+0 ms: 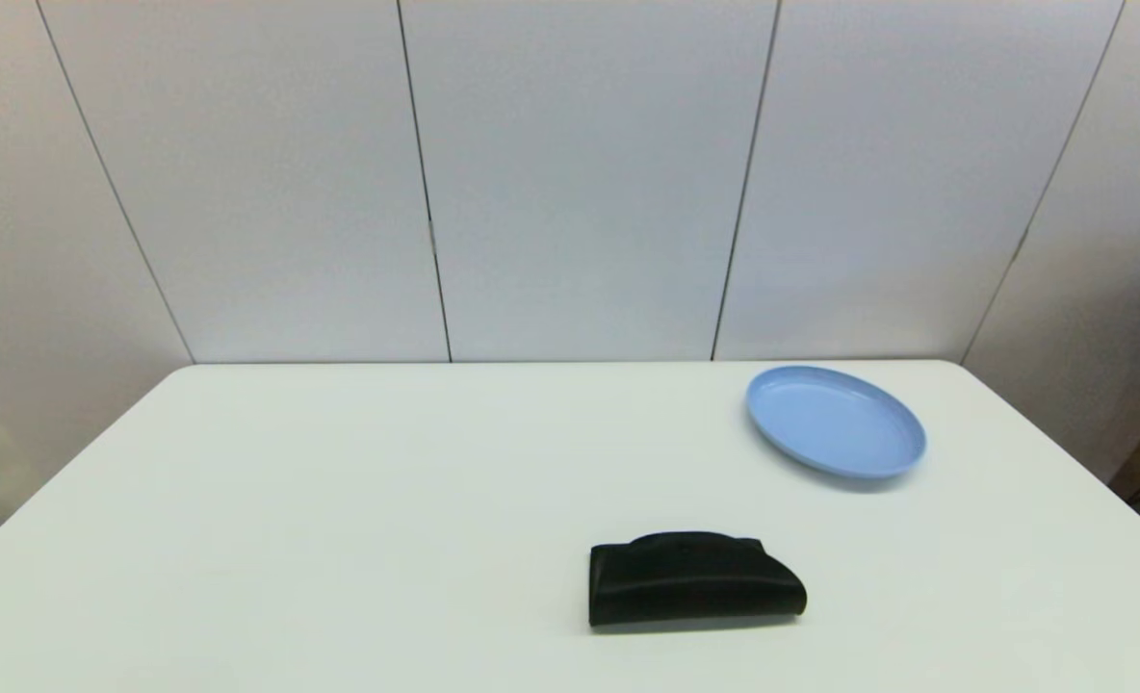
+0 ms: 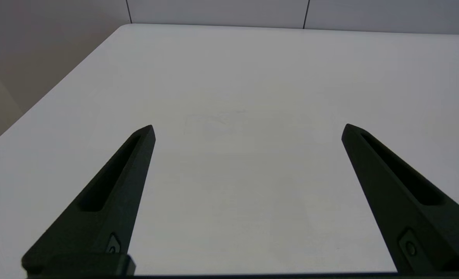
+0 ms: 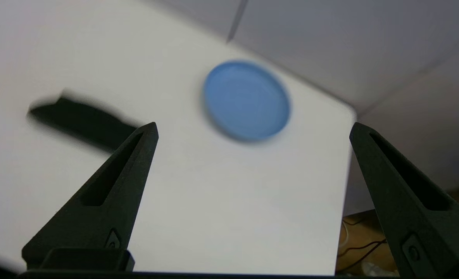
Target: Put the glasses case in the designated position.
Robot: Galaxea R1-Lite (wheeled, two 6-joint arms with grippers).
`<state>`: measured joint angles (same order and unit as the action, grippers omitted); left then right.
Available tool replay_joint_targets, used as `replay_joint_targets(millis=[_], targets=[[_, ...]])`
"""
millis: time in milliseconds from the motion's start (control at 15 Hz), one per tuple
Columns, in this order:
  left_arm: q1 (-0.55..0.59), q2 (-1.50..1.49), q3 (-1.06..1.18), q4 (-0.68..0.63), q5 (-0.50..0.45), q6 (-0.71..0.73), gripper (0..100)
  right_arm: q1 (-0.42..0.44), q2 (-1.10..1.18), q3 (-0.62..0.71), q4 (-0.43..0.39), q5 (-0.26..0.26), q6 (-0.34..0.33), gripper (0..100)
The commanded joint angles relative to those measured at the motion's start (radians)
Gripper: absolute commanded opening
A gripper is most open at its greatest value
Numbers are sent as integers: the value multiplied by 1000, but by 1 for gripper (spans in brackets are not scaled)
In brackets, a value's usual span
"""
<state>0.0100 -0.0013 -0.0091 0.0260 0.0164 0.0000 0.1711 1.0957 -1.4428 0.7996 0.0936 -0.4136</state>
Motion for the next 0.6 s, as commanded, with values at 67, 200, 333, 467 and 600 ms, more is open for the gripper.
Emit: replay_joint_targets(millis=[67, 200, 333, 467, 600], targets=[[1, 1, 0, 0, 0, 0, 100, 143, 288, -194, 326, 35, -194, 100], [1, 1, 0, 0, 0, 0, 100, 209, 360, -235, 426, 35, -261, 100], [1, 1, 0, 0, 0, 0, 100, 248, 397, -242, 510, 35, -315, 100], [1, 1, 0, 0, 0, 0, 100, 300, 461, -272, 564, 38, -321, 100], [1, 1, 0, 0, 0, 0, 100, 377, 516, -277, 567, 37, -309, 100]])
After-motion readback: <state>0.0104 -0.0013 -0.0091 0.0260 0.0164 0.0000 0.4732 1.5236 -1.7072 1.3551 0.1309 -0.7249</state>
